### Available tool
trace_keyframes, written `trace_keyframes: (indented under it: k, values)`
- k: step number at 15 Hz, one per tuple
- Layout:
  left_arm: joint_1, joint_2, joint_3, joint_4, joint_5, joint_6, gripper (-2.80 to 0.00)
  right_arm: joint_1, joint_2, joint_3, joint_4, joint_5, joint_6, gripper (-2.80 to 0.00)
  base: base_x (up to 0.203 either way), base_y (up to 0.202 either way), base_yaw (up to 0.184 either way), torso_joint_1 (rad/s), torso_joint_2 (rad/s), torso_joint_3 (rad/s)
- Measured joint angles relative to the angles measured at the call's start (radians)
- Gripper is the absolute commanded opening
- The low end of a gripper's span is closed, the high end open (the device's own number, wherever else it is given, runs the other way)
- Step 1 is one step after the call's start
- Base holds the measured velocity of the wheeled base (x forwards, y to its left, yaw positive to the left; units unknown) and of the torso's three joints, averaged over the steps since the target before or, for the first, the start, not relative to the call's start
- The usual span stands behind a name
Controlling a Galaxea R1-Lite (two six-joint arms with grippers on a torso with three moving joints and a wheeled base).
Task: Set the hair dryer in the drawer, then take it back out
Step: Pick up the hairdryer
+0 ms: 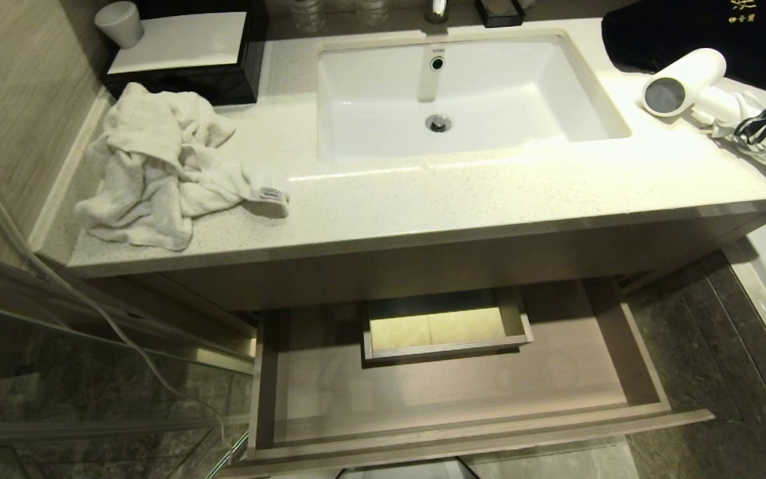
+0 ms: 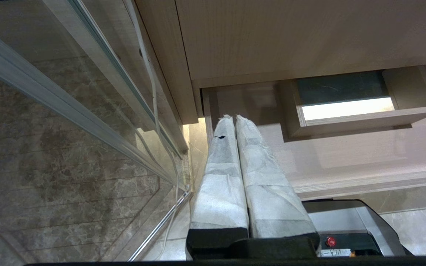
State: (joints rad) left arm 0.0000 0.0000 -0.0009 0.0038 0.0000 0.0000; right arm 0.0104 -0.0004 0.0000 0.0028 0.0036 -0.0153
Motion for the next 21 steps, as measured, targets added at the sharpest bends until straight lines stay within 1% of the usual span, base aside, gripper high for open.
trace_keyframes:
  k: [5,8,10,16,19,21]
  values:
    - [0.0,0.0,0.0,0.0,0.0,0.0,-2.8,0.0,0.0,0.0,0.0,0.0,0.0,-2.8,0.0,0.0,0.0,0.0,0.0,0.0]
    - [0.0,0.0,0.0,-0.001,0.0,0.0,-2.8,0.0,0.0,0.0,-0.001,-0.001,0.005,-2.8,0.0,0.0,0.0,0.137,-0.26,-0.135]
    - [0.0,0.0,0.0,0.0,0.0,0.0,-2.8,0.0,0.0,0.0,-0.001,0.0,0.008,-2.8,0.003,0.016,-0.109,0.158,-0.32,-0.158]
    - [0.0,0.0,0.0,0.0,0.0,0.0,-2.8,0.0,0.0,0.0,-0.001,0.0,0.006,-2.8,0.001,0.01,-0.17,0.162,-0.31,-0.153]
    - [0.0,0.0,0.0,-0.001,0.0,0.0,-2.8,0.0,0.0,0.0,0.0,0.0,0.004,-2.8,-0.001,0.004,-0.14,0.006,-0.01,-0.001]
    - [0.0,0.0,0.0,0.0,0.0,0.0,-2.8,0.0,0.0,0.0,0.0,0.001,0.0,-2.8,0.0,0.0,0.0,0.0,0.0,0.0]
